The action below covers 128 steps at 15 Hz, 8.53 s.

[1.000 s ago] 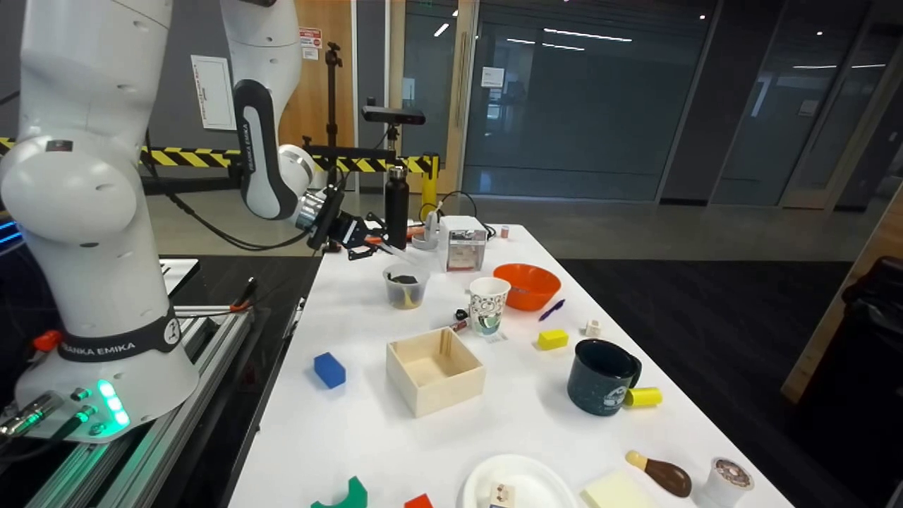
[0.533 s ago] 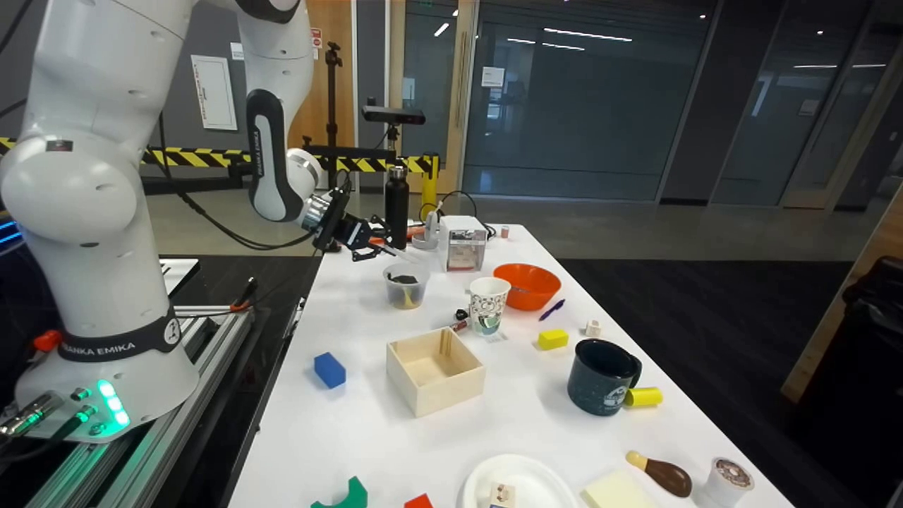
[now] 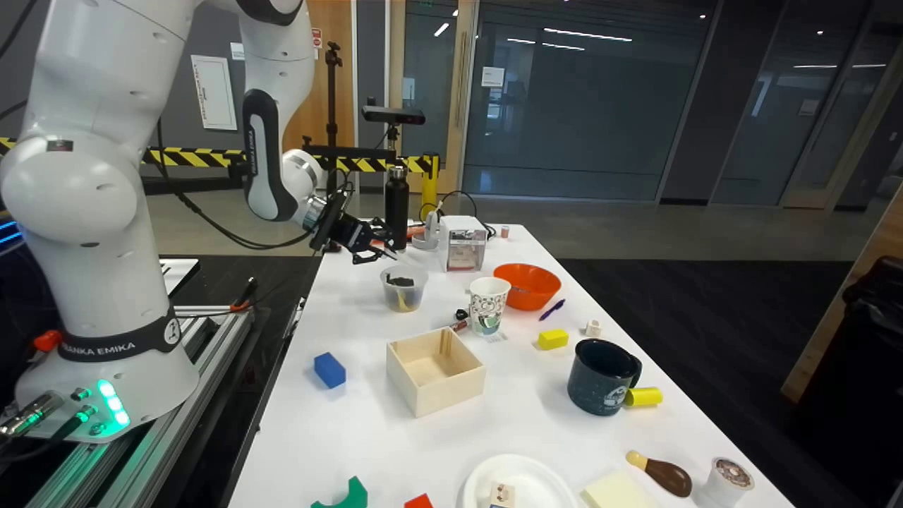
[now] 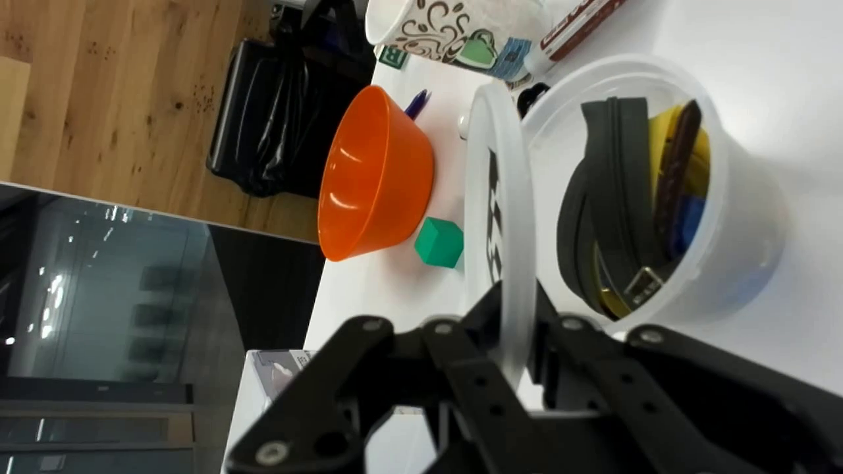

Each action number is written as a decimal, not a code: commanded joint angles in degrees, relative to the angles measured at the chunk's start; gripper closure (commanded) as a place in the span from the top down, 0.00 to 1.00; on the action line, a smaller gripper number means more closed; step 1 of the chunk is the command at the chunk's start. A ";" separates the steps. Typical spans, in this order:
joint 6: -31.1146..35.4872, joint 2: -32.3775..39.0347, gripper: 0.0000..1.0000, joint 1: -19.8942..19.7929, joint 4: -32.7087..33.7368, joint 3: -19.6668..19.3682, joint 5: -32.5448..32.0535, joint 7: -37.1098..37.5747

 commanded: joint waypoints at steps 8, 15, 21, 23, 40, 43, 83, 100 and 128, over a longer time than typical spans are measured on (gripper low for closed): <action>-6.71 1.04 0.02 1.01 0.57 0.34 7.43 -1.05; -6.89 5.55 0.02 1.40 1.09 -0.26 8.88 0.30; -7.00 5.15 0.06 1.40 0.57 -0.32 7.07 0.20; -7.12 5.28 0.06 1.53 0.76 -0.42 7.08 0.21; -7.13 5.33 0.31 1.76 0.78 -0.55 7.07 0.22; -6.93 5.36 0.44 1.69 1.08 -0.73 6.55 -1.10; -5.42 4.69 1.00 -0.48 7.13 -6.25 -2.12 -26.16; -3.80 -1.79 1.00 -2.36 6.05 -5.12 -0.71 -28.14; 49.01 -16.45 1.00 -11.48 10.86 -13.35 17.92 -50.94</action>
